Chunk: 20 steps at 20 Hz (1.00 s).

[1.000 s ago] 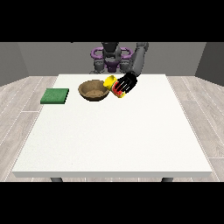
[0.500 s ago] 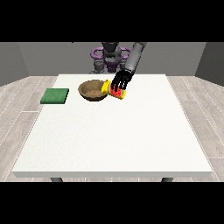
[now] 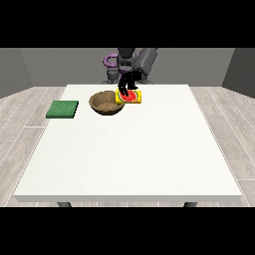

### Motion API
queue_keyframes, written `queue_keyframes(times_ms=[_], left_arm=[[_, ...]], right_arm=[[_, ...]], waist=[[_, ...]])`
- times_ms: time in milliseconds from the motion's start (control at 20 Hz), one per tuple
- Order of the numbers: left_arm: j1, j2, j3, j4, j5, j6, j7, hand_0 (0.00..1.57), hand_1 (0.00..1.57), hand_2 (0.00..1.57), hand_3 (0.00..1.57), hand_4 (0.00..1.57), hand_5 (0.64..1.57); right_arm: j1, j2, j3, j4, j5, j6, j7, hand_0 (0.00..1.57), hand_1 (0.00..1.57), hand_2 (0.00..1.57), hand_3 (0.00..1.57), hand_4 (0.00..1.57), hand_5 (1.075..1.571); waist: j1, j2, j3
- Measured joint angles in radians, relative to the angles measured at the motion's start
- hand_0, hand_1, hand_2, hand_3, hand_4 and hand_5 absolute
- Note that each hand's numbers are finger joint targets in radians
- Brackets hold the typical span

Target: Pick the cup and pour the ball into the bowl, then pick the bowl and place it on the pad

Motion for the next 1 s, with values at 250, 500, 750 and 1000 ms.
queue_keyframes(times_ms=[250,500,750,1000], left_arm=[[-0.043,-0.064,-0.150,0.030,-0.170,-0.132,0.143,1.50,1.50,1.57,1.57,1.05,1.509],[-0.008,-0.090,-0.223,-0.069,-0.244,-0.287,0.219,1.50,1.50,1.57,1.57,1.06,1.506],[0.019,-0.073,-0.118,-0.148,-0.146,-0.242,0.170,0.94,0.94,1.37,1.30,1.09,1.448],[0.075,0.006,0.086,-0.243,0.087,-0.138,0.055,1.26,1.26,1.57,1.57,0.75,1.569]], right_arm=[[0.013,0.003,-0.003,0.066,0.010,0.013,-0.023,0.00,0.00,0.00,0.00,0.38,1.566],[0.030,0.018,0.006,0.113,0.019,0.027,-0.051,0.00,0.00,0.00,0.00,0.38,1.565],[0.057,0.007,-0.026,0.117,0.014,0.031,-0.074,0.00,0.00,0.00,0.00,0.36,1.564],[0.093,0.005,-0.034,0.089,0.018,0.019,-0.062,0.00,0.00,0.00,0.00,0.38,1.566]], waist=[[0.017,-0.049,-0.0007],[0.013,-0.086,-0.0024],[0.058,-0.081,-0.0040],[0.091,-0.093,-0.0068]])
